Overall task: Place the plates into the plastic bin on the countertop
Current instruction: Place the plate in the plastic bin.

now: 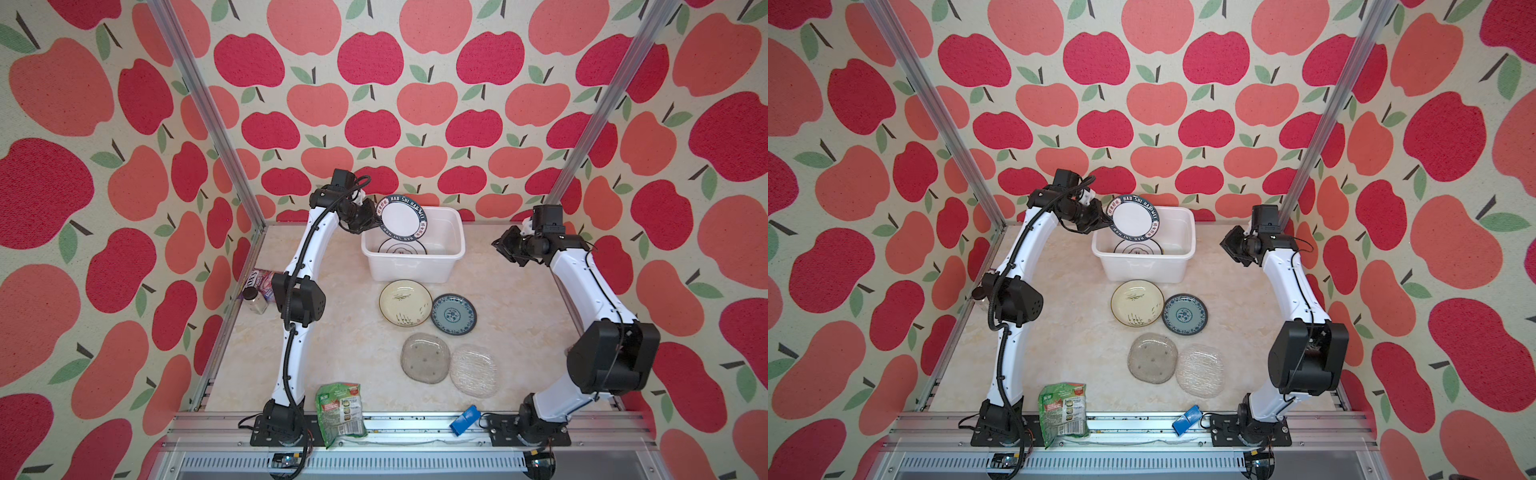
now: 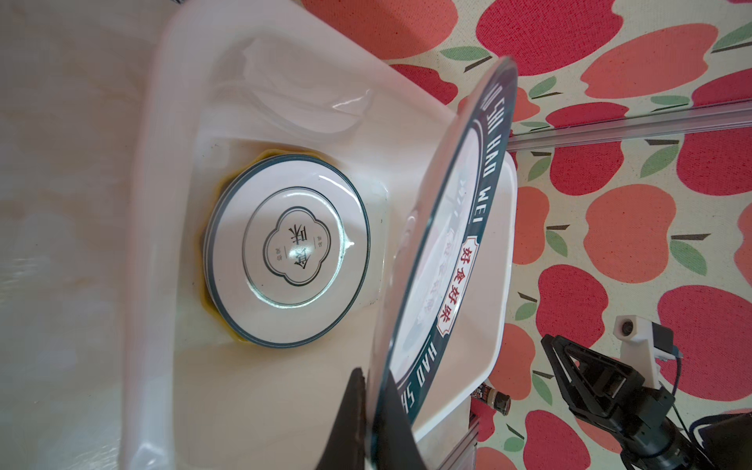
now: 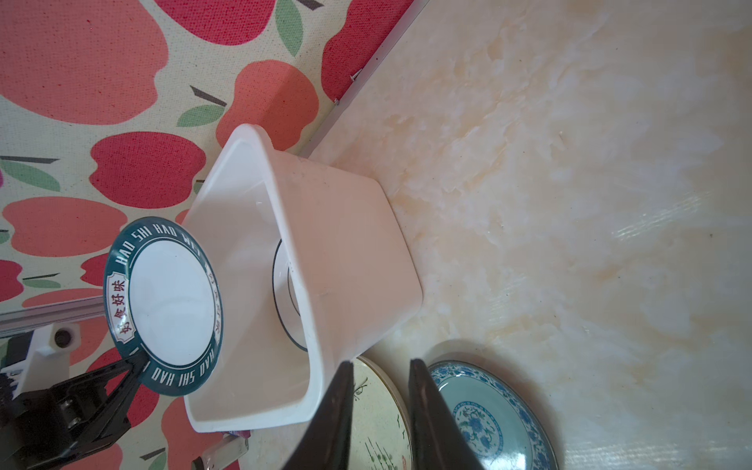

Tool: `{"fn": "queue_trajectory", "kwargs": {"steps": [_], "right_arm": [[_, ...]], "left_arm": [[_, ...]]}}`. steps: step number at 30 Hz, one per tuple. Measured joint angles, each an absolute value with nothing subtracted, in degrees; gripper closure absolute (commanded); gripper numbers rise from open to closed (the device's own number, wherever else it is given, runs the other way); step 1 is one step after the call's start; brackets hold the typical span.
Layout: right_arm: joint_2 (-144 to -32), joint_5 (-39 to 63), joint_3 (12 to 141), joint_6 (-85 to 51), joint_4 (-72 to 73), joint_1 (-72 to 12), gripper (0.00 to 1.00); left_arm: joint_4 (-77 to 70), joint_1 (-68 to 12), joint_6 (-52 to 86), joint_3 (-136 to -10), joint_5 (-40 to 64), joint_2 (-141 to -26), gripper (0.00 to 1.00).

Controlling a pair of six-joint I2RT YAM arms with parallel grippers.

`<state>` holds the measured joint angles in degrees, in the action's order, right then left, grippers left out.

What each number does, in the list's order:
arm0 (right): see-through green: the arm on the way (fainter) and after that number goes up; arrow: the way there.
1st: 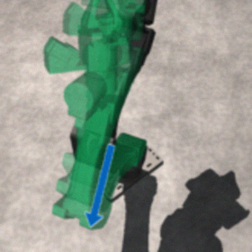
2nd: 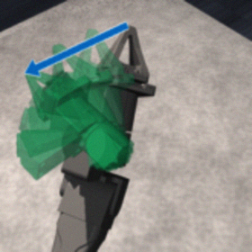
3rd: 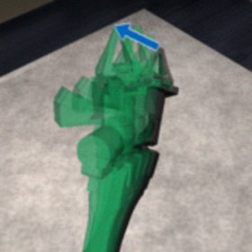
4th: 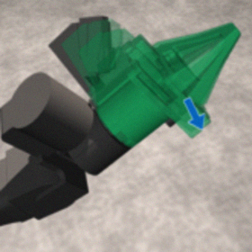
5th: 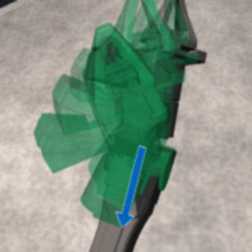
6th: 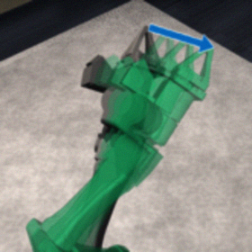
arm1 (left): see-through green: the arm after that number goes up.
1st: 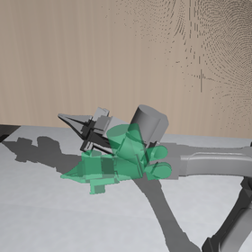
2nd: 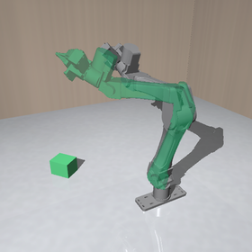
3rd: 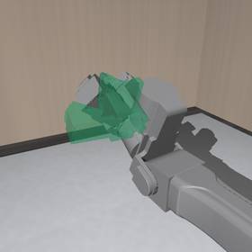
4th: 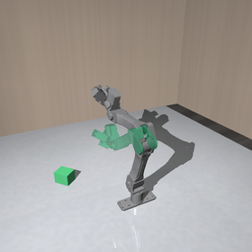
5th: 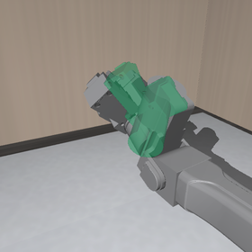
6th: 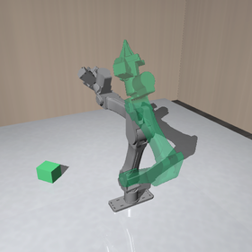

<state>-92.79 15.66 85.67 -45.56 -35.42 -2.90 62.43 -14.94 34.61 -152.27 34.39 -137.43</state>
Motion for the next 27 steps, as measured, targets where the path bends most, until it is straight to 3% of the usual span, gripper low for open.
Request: {"fn": "queue_trajectory", "kwargs": {"steps": [19, 25, 27], "right_arm": [[-100.3, 16.4, 95.5, -42.7, -42.6, -2.9, 0.72], [-100.5, 16.6, 96.6, -42.5, -43.2, -2.9, 0.72], [-100.7, 16.6, 96.7, -42.5, -43.3, -2.9, 0.72]], "left_arm": [[65.9, -17.1, 30.7, -153.4, 33.9, -143.8, 0.99], [67.1, -16.9, 30.6, -153.7, 34.1, -144.4, 0.64], [66.8, -16.9, 30.6, -154.1, 34.9, -144.5, 0.61]]}}
